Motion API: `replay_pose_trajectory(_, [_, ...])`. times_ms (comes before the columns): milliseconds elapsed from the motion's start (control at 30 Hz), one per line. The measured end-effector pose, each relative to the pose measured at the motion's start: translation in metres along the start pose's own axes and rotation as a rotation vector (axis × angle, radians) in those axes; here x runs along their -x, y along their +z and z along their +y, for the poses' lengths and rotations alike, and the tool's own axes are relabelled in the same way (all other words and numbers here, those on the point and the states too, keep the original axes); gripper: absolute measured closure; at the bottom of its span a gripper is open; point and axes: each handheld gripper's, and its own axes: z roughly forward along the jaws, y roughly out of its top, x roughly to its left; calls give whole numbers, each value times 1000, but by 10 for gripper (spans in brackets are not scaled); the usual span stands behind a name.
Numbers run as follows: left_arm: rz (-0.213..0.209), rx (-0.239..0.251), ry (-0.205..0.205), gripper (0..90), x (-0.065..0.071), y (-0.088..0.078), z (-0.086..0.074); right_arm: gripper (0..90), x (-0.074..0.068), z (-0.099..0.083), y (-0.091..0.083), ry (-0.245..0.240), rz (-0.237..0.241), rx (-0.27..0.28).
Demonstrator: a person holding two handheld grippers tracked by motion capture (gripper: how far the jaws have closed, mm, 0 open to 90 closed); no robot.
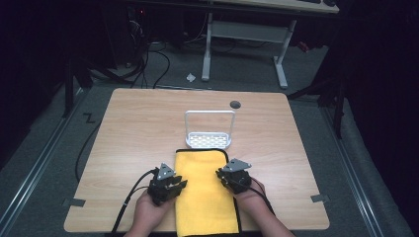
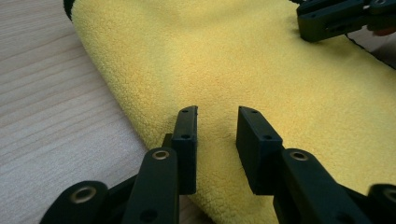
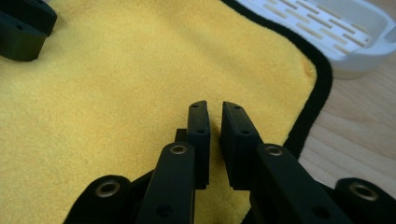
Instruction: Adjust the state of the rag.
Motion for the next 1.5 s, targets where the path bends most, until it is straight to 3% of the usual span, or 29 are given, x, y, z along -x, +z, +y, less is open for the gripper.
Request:
replay_pose_trajectory(133, [-5, 3, -1, 691, 0, 0, -1, 825, -2, -1, 0, -14, -3, -10])
replay_pose_trajectory(333, [-39, -6, 32, 695, 8, 1, -2, 833, -2, -12, -11, 3, 3, -16])
replay_pose_trajectory(633, [-133, -48, 48, 694, 32, -3, -7, 805, -5, -38, -40, 9, 20, -18])
replay_pose_trajectory(767, [-133, -64, 67, 689, 34, -5, -6, 783, -5, -43, -45, 1, 31, -12])
replay_pose_trajectory(867, [-93, -34, 61, 664, 26, -8, -1, 782, -4, -41, -43, -5, 36, -17])
replay_pose_trajectory(1033, [-45, 28, -80, 513, -1, -2, 15, 782, -2, -41, -42, -16, 50, -14])
replay_pose_trajectory(1100, [-39, 24, -130, 467, -10, 8, 23, 781, -2, -40, -41, -17, 52, -16])
replay_pose_trajectory(1200, [-30, 28, -168, 411, -16, 23, 34, 781, -3, -40, -41, -22, 47, -15])
replay_pose_trajectory(1300, [15, 9, -171, 390, -17, 34, 41, 781, -3, -40, -41, -22, 46, -13])
replay_pose_trajectory(1367, [-1, -10, -193, 439, -19, 39, 41, 780, -3, -40, -41, -22, 47, -13])
replay_pose_trajectory(1433, [24, -6, -181, 525, -18, 41, 40, 780, -3, -40, -41, -22, 48, -11])
replay_pose_trajectory(1500, [16, 7, -196, 607, -19, 41, 38, 778, -3, -41, -41, -19, 48, -9])
